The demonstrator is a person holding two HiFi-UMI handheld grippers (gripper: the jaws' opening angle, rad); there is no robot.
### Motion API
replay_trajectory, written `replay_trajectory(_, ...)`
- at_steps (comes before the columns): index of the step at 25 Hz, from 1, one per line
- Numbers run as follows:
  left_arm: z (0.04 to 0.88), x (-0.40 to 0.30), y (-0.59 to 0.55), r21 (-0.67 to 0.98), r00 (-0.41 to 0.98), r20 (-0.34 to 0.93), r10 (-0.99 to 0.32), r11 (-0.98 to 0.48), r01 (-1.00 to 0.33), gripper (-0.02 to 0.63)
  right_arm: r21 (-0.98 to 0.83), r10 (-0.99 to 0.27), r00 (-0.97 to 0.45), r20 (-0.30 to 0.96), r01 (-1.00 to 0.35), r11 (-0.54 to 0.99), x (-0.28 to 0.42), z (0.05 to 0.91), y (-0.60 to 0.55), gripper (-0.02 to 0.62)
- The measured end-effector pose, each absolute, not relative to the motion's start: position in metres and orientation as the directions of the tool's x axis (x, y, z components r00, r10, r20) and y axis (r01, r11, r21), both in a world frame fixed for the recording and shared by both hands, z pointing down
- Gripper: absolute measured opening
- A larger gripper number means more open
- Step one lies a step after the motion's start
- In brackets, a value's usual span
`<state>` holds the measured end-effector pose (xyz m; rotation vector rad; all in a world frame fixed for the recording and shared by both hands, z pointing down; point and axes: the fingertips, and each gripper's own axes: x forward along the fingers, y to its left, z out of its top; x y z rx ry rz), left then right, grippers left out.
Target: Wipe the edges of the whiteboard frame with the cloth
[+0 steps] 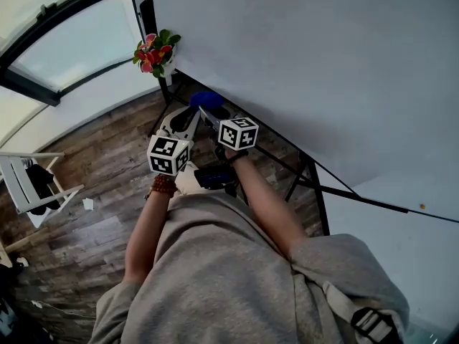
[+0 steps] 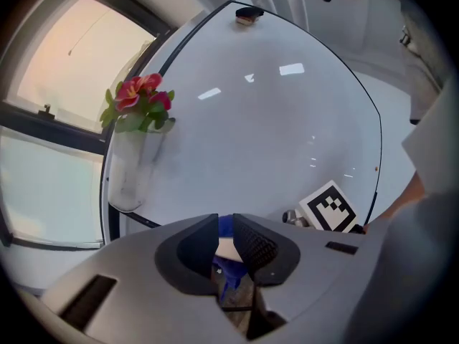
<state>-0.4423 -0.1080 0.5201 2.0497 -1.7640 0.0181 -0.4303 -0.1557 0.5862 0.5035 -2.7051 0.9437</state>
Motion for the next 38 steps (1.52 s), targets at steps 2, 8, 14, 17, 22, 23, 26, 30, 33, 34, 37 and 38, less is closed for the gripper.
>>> replay_trajectory(2, 0.514, -0.421, -0.106, 0.299, 0.205, 0.269, -0.941, -0.121, -0.947, 0.069, -0.513, -0.272, -0.919, 0.286, -0.387, 0.767, -0.414, 0.565, -0.157, 0.158)
replay_trajectory(8, 0.496, -0.361, -0.097, 0.276, 0.292, 0.221, -0.930, -0.228, -0.934, 0.069, -0.361, -0.378, -0.894, 0.239, -0.443, 0.821, -0.357, 0.514, -0.148, 0.158)
replay_trajectory(14, 0.474, -0.308, -0.093, 0.276, 0.357, 0.147, -0.922, -0.308, -0.910, 0.067, -0.244, -0.466, -0.846, 0.258, -0.524, 0.816, -0.290, 0.490, -0.148, 0.158)
replay_trajectory(17, 0.469, -0.297, -0.088, 0.289, 0.380, 0.135, -0.915, -0.331, -0.899, 0.067, -0.239, -0.524, -0.813, 0.254, -0.578, 0.781, -0.263, 0.486, -0.147, 0.159)
replay_trajectory(22, 0.479, -0.278, -0.082, 0.287, 0.429, 0.160, -0.889, -0.374, -0.882, 0.066, -0.241, -0.570, -0.791, 0.225, -0.611, 0.754, -0.237, 0.474, -0.147, 0.160)
replay_trajectory(23, 0.480, -0.272, -0.079, 0.287, 0.438, 0.164, -0.884, -0.382, -0.878, 0.066, -0.240, -0.580, -0.784, 0.221, -0.620, 0.747, -0.230, 0.471, -0.145, 0.160)
replay_trajectory(26, 0.475, -0.261, -0.072, 0.279, 0.445, 0.161, -0.881, -0.392, -0.877, 0.066, -0.245, -0.604, -0.776, 0.182, -0.631, 0.736, -0.211, 0.457, -0.140, 0.160)
replay_trajectory(30, 0.469, -0.247, -0.062, 0.247, 0.448, 0.155, -0.880, -0.405, -0.880, 0.066, -0.238, -0.606, -0.783, 0.141, -0.621, 0.747, -0.193, 0.443, -0.128, 0.161)
replay_trajectory(33, 0.459, -0.230, -0.046, 0.189, 0.464, 0.152, -0.873, -0.435, -0.880, 0.066, -0.218, -0.628, -0.769, 0.120, -0.638, 0.739, -0.173, 0.435, -0.111, 0.161)
replay_trajectory(34, 0.455, -0.223, -0.038, 0.159, 0.470, 0.150, -0.870, -0.448, -0.880, 0.066, -0.209, -0.637, -0.762, 0.113, -0.645, 0.735, -0.165, 0.432, -0.102, 0.161)
replay_trajectory(37, 0.447, -0.205, -0.006, 0.077, 0.475, 0.143, -0.868, -0.469, -0.880, 0.066, -0.156, -0.663, -0.741, 0.103, -0.671, 0.725, -0.144, 0.428, -0.063, 0.161)
replay_trajectory(38, 0.443, -0.197, 0.006, 0.060, 0.474, 0.135, -0.870, -0.470, -0.881, 0.066, -0.137, -0.674, -0.732, 0.102, -0.681, 0.719, -0.134, 0.428, -0.048, 0.161)
